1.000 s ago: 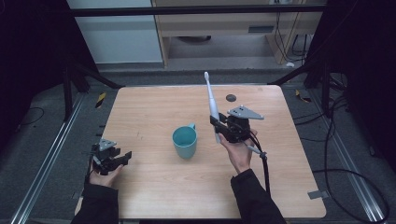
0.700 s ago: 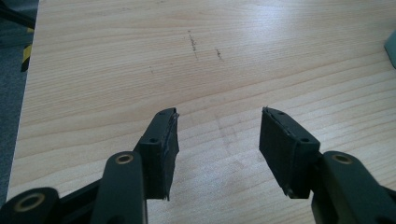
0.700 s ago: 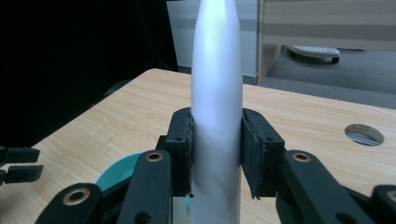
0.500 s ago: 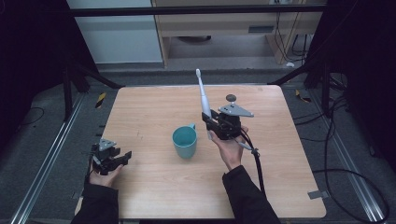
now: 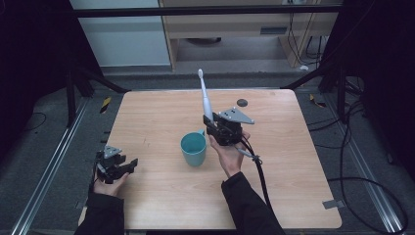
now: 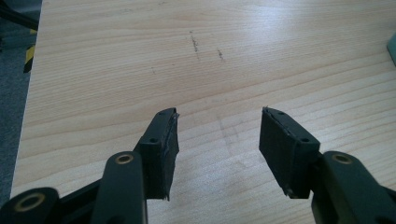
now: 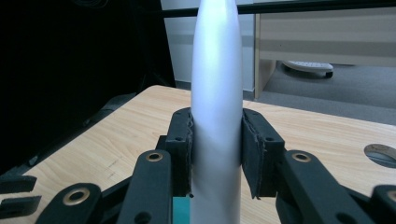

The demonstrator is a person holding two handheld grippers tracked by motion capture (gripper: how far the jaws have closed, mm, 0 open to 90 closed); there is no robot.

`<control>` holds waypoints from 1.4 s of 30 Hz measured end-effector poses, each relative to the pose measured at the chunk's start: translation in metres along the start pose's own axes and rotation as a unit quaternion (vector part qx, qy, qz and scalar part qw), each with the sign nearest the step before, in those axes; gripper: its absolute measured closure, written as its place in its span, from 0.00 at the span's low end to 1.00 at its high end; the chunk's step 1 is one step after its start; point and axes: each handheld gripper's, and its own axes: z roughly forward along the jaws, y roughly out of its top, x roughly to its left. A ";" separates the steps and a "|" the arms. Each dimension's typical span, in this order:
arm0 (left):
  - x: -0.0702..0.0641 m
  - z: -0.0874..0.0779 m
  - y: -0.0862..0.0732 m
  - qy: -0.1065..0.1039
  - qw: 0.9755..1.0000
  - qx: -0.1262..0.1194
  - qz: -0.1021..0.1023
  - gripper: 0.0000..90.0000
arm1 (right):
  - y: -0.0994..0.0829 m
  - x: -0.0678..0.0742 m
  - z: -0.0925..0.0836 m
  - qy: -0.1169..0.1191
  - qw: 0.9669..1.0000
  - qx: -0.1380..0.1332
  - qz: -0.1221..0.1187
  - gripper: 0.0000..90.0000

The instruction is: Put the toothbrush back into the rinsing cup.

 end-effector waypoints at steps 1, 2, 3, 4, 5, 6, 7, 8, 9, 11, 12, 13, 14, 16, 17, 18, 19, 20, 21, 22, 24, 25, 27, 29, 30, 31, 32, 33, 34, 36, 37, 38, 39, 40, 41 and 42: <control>0.000 0.000 0.000 0.000 1.000 0.000 0.000 0.52 | 0.000 0.004 0.002 0.000 1.000 -0.004 0.000 0.74; 0.000 0.000 0.000 0.000 1.000 0.000 0.000 0.52 | 0.000 0.004 0.002 0.000 1.000 -0.004 0.000 0.74; 0.000 0.000 0.000 0.000 1.000 0.000 0.000 0.52 | 0.000 0.006 0.004 0.000 1.000 -0.005 0.000 0.74; 0.000 0.000 0.000 0.001 1.000 -0.001 0.000 0.52 | 0.000 0.008 0.005 0.001 1.000 -0.007 0.001 0.74; 0.000 0.000 0.000 0.001 1.000 -0.002 -0.001 0.52 | 0.000 0.009 0.006 0.000 1.000 -0.008 0.001 0.74; 0.000 0.000 0.000 0.001 1.000 -0.002 -0.001 0.52 | 0.000 0.011 0.007 0.000 1.000 -0.008 0.002 0.74; 0.000 0.000 0.000 0.001 1.000 -0.002 0.000 0.52 | 0.000 0.012 0.008 -0.001 1.000 -0.010 0.002 0.74; 0.000 0.000 0.000 0.001 1.000 -0.002 -0.001 0.52 | 0.000 0.013 0.008 -0.002 1.000 -0.010 0.003 0.74; 0.000 0.000 0.000 0.001 1.000 -0.003 -0.001 0.52 | 0.000 0.014 0.009 -0.002 1.000 -0.012 0.004 0.74; 0.000 0.000 0.000 0.002 1.000 -0.003 -0.001 0.52 | -0.001 0.016 0.011 -0.003 1.000 -0.013 0.006 0.74; 0.000 0.000 0.000 0.002 1.000 -0.003 -0.001 0.52 | -0.001 0.017 0.012 -0.003 1.000 -0.012 0.008 0.74; 0.000 -0.001 0.000 0.002 1.000 -0.003 -0.001 0.52 | -0.001 0.018 0.013 -0.003 1.000 -0.013 0.008 0.74; 0.000 -0.001 0.000 0.002 1.000 -0.003 -0.001 0.52 | -0.002 0.019 0.014 -0.002 1.000 -0.012 0.008 0.74; 0.000 -0.001 0.000 0.002 1.000 -0.004 -0.001 0.52 | -0.003 0.022 0.017 0.000 1.000 -0.011 0.008 0.74; 0.000 -0.001 0.000 0.002 1.000 -0.004 -0.001 0.52 | -0.005 0.024 0.020 0.000 1.000 -0.010 0.009 0.74; 0.001 -0.001 0.000 0.002 1.000 -0.003 -0.001 0.52 | -0.005 0.026 0.022 0.001 1.000 -0.008 0.009 0.74; 0.001 -0.001 0.000 0.002 1.000 -0.004 -0.001 0.52 | -0.005 0.026 0.022 0.001 1.000 -0.008 0.009 0.74; 0.001 -0.001 0.000 0.002 1.000 -0.004 -0.001 0.52 | -0.006 0.027 0.023 0.002 1.000 -0.007 0.009 0.74; 0.001 -0.001 0.000 0.002 1.000 -0.004 -0.001 0.52 | -0.008 0.030 0.026 0.003 1.000 -0.005 0.006 0.74; 0.001 0.000 0.000 0.002 1.000 -0.003 -0.001 0.52 | -0.008 0.030 0.026 0.003 1.000 -0.005 0.006 0.74; 0.001 0.000 0.000 0.002 1.000 -0.004 -0.001 0.52 | -0.010 0.032 0.028 0.004 1.000 -0.004 0.007 0.74; 0.001 -0.001 0.000 0.002 1.000 -0.004 -0.001 0.52 | -0.010 0.033 0.029 0.003 1.000 -0.002 0.007 0.74; 0.001 0.000 0.000 0.001 1.000 -0.003 -0.001 0.52 | -0.012 0.034 0.032 0.002 1.000 -0.002 0.006 0.74; 0.001 0.000 0.000 0.002 1.000 -0.003 -0.001 0.52 | -0.014 0.036 0.034 -0.001 1.000 -0.001 0.003 0.74; 0.001 0.000 0.000 0.002 1.000 -0.003 -0.001 0.52 | -0.015 0.037 0.035 -0.002 1.000 0.001 0.004 0.74; 0.001 0.000 0.000 0.001 1.000 -0.004 -0.001 0.52 | -0.016 0.037 0.035 -0.002 1.000 0.000 0.004 0.74; 0.001 0.000 0.000 0.001 1.000 -0.004 -0.001 0.52 | -0.017 0.038 0.036 -0.001 1.000 0.002 0.005 0.74; 0.001 0.000 0.000 0.001 1.000 -0.004 -0.001 0.52 | -0.018 0.038 0.037 -0.001 1.000 0.003 0.005 0.74; 0.001 0.000 0.000 0.001 1.000 -0.004 -0.001 0.52 | -0.019 0.038 0.038 -0.001 1.000 0.005 0.005 0.74; 0.001 -0.001 0.000 0.001 1.000 -0.004 -0.001 0.52 | -0.022 0.038 0.040 -0.002 1.000 0.008 0.005 0.74; 0.001 -0.001 0.000 0.001 1.000 -0.004 -0.001 0.52 | -0.025 0.038 0.041 -0.004 1.000 0.013 0.006 0.74; 0.001 -0.001 0.000 0.001 1.000 -0.005 -0.001 0.52 | -0.025 0.038 0.041 -0.004 1.000 0.013 0.006 0.74; 0.001 -0.001 0.000 0.001 1.000 -0.005 -0.001 0.52 | -0.026 0.038 0.042 -0.005 1.000 0.014 0.005 0.74; 0.001 -0.001 0.000 0.001 1.000 -0.004 -0.001 0.52 | -0.028 0.038 0.042 -0.005 1.000 0.015 0.006 0.74; 0.001 -0.001 0.000 0.001 1.000 -0.004 -0.001 0.52 | -0.031 0.038 0.043 -0.006 1.000 0.016 0.007 0.74; 0.001 0.000 0.000 0.001 1.000 -0.004 -0.001 0.52 | -0.031 0.038 0.043 -0.006 1.000 0.016 0.007 0.74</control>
